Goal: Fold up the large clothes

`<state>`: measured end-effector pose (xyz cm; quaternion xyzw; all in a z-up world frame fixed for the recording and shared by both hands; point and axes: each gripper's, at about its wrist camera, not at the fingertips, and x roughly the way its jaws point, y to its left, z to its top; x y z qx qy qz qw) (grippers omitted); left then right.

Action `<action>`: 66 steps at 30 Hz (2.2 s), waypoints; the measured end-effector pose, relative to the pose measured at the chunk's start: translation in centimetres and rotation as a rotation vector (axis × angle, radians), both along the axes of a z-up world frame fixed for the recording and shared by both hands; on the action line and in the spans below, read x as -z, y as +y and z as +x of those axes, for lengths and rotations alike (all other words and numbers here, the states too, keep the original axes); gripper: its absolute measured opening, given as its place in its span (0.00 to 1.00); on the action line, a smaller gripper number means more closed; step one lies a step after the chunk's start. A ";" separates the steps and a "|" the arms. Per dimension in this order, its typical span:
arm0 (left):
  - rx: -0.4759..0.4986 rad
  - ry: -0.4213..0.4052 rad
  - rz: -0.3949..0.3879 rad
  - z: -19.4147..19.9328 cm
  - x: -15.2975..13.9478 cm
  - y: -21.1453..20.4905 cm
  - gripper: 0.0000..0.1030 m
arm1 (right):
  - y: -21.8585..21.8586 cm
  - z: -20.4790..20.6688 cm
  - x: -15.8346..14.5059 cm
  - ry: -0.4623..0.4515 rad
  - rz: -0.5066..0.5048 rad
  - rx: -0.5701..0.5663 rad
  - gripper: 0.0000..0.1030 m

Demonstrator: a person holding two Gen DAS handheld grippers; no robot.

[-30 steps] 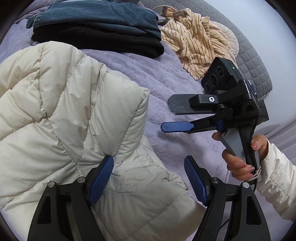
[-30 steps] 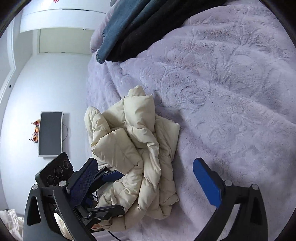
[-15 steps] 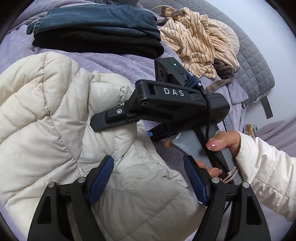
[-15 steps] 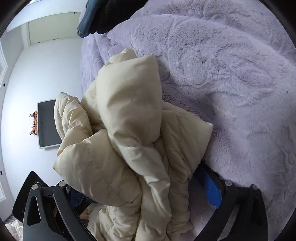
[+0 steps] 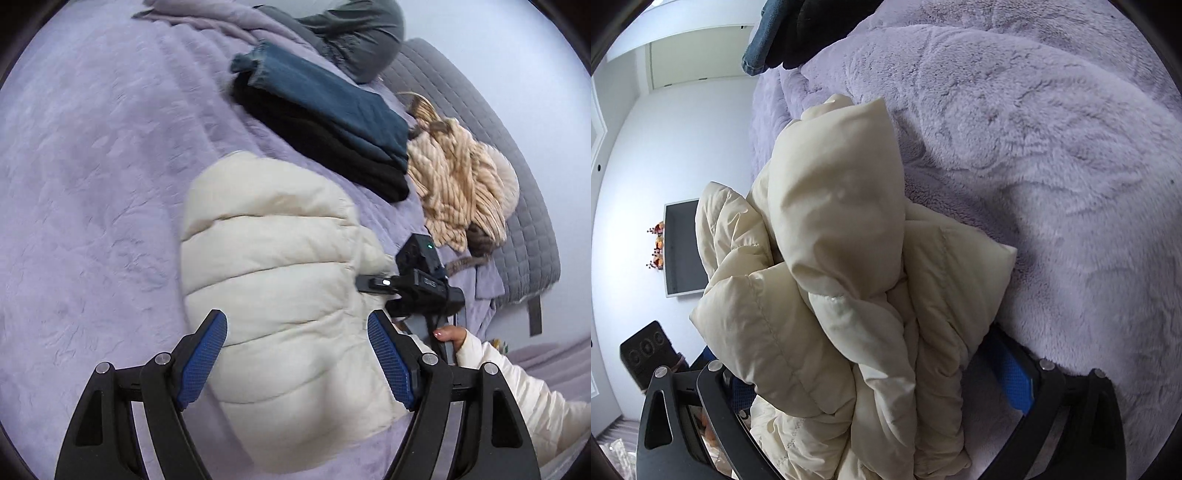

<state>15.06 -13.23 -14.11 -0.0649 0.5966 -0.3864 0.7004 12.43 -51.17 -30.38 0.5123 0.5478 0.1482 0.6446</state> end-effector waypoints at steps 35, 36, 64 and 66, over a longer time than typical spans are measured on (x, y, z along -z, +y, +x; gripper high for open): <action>0.026 -0.010 0.165 -3.8 1.9 2.3 0.80 | 10.2 -3.3 -7.6 -0.021 0.030 0.004 0.48; 0.019 -0.012 0.177 -4.1 1.6 3.2 0.80 | 11.1 -3.4 -7.6 -0.020 0.038 -0.002 0.48; -0.110 -0.001 0.387 -6.9 7.3 11.9 0.87 | 20.3 -4.6 -12.0 0.092 -0.268 -0.120 0.63; -0.114 -0.002 0.387 -7.0 7.3 12.0 0.87 | 21.2 -6.4 -13.4 0.068 -0.310 -0.125 0.52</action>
